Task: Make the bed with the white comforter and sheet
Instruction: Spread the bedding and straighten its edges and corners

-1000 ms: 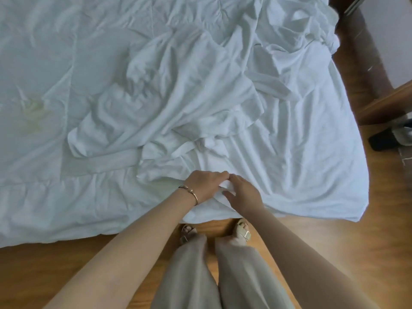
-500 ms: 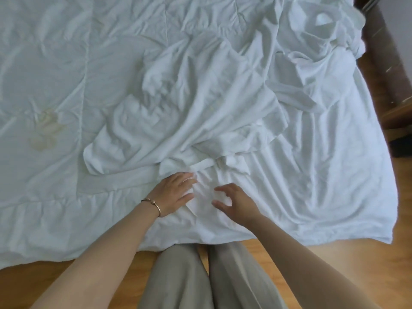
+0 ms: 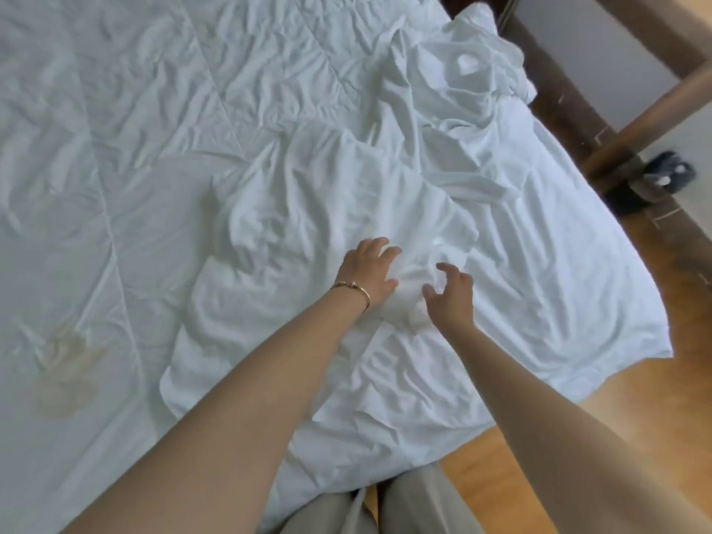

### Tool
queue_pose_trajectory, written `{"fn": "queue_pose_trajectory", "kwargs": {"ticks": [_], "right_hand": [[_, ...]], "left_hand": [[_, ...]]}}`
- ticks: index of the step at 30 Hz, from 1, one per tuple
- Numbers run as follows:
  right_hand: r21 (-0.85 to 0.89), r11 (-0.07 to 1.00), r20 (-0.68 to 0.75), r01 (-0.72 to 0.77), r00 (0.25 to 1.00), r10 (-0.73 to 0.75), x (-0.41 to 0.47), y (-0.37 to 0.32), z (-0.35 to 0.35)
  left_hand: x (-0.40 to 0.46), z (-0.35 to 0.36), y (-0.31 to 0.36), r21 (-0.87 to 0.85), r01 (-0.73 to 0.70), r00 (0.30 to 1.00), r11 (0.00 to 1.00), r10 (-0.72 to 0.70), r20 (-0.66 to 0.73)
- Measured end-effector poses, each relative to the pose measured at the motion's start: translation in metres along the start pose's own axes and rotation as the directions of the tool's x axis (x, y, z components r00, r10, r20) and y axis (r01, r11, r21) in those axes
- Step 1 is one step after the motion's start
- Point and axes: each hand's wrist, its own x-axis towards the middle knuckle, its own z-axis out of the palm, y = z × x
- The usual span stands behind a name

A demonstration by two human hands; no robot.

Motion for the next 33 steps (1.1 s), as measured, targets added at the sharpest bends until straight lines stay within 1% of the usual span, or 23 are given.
{"fn": "queue_pose_trajectory", "kwargs": {"ticks": [2, 5, 6, 7, 10, 13, 14, 15, 16, 17, 18, 19, 20, 21, 22, 24, 25, 27, 28, 29, 30, 32, 33], "right_hand": [[0.072, 0.992, -0.005, -0.106, 0.994, 0.107, 0.020, -0.003, -0.007], [0.307, 0.926, 0.018, -0.222, 0.974, 0.227, 0.056, -0.010, -0.015], [0.352, 0.907, 0.038, -0.233, 0.971, 0.235, 0.068, -0.012, -0.017], [0.369, 0.900, 0.058, -0.231, 0.972, 0.226, 0.080, -0.013, -0.017], [0.394, 0.886, 0.093, -0.245, 0.970, 0.226, 0.116, -0.014, -0.014], [0.430, 0.823, 0.080, -0.371, 0.924, 0.374, 0.141, -0.023, -0.012], [0.500, 0.758, 0.113, -0.418, 0.900, 0.421, 0.145, -0.030, -0.010], [0.573, 0.688, 0.180, -0.445, 0.887, 0.425, 0.145, -0.040, -0.009], [0.632, 0.636, 0.255, -0.442, 0.894, 0.368, 0.142, -0.054, -0.007], [0.672, 0.615, 0.314, -0.413, 0.911, 0.269, 0.135, -0.070, -0.004], [0.702, 0.610, 0.349, -0.366, 0.924, 0.154, 0.124, -0.086, 0.002], [0.723, 0.619, 0.365, -0.306, 0.931, 0.034, 0.112, -0.104, 0.008], [0.723, 0.648, 0.379, -0.239, 0.922, -0.082, 0.099, -0.121, 0.017], [0.684, 0.712, 0.399, -0.160, 0.899, -0.181, 0.084, -0.136, 0.027], [0.613, 0.787, 0.432, -0.066, 0.862, -0.264, 0.071, -0.148, 0.040], [0.448, 0.887, 0.529, 0.108, 0.768, -0.361, 0.047, -0.165, 0.066], [0.392, 0.909, 0.593, 0.138, 0.718, -0.365, 0.038, -0.172, 0.076], [0.365, 0.918, 0.701, 0.156, 0.603, -0.381, 0.019, -0.190, 0.090], [0.369, 0.912, 0.717, 0.177, 0.570, -0.401, 0.011, -0.197, 0.096], [0.383, 0.903, 0.701, 0.197, 0.575, -0.422, 0.003, -0.205, 0.101], [0.409, 0.887, 0.646, 0.213, 0.619, -0.446, -0.004, -0.210, 0.107], [0.432, 0.860, 0.463, 0.271, 0.751, -0.470, -0.013, -0.218, 0.119], [0.397, 0.858, 0.366, 0.326, 0.801, -0.474, -0.014, -0.220, 0.125]], "left_hand": [[0.022, -0.004, 0.010, -0.011, -0.006, 0.996, 1.000, 0.007, 0.087], [0.064, -0.006, 0.026, -0.184, 0.049, 0.992, 0.982, -0.026, 0.126], [0.077, -0.005, 0.031, -0.181, 0.061, 0.994, 0.982, -0.042, 0.105], [0.090, -0.001, 0.034, -0.123, 0.076, 0.995, 0.990, -0.067, 0.074], [0.113, 0.007, 0.023, -0.002, 0.203, 0.977, 0.979, -0.203, 0.060], [0.115, 0.008, -0.003, 0.016, 0.179, 0.980, 0.984, -0.179, 0.083], [0.112, 0.005, -0.008, -0.019, 0.136, 0.985, 0.990, -0.133, 0.107], [0.110, 0.001, -0.015, -0.137, 0.107, 0.988, 0.985, -0.090, 0.129], [0.104, -0.008, -0.019, -0.353, 0.097, 0.990, 0.931, -0.055, 0.128], [0.099, -0.019, -0.025, -0.640, 0.114, 0.992, 0.759, -0.050, 0.118], [0.092, -0.035, -0.031, -0.879, 0.149, 0.988, 0.453, -0.097, 0.117], [0.086, -0.051, -0.041, -0.973, 0.183, 0.974, 0.140, -0.159, 0.160], [0.080, -0.066, -0.053, -0.976, 0.205, 0.960, -0.076, -0.179, 0.215], [0.073, -0.080, -0.066, -0.964, 0.226, 0.951, -0.141, -0.182, 0.250], [0.064, -0.093, -0.078, -0.966, 0.252, 0.942, -0.053, -0.217, 0.258], [0.045, -0.108, -0.103, -0.929, 0.279, 0.912, 0.243, -0.369, 0.178], [0.035, -0.112, -0.116, -0.909, 0.272, 0.891, 0.315, -0.439, 0.115], [0.011, -0.121, -0.142, -0.897, 0.231, 0.868, 0.376, -0.496, 0.016], [-0.003, -0.128, -0.156, -0.890, 0.221, 0.861, 0.399, -0.509, -0.015], [-0.015, -0.137, -0.173, -0.879, 0.216, 0.849, 0.425, -0.526, -0.046], [-0.028, -0.147, -0.191, -0.857, 0.216, 0.838, 0.467, -0.539, -0.082], [-0.056, -0.167, -0.235, -0.802, 0.244, 0.797, 0.545, -0.584, -0.154], [-0.070, -0.174, -0.260, -0.786, 0.262, 0.761, 0.560, -0.620, -0.188]]}}
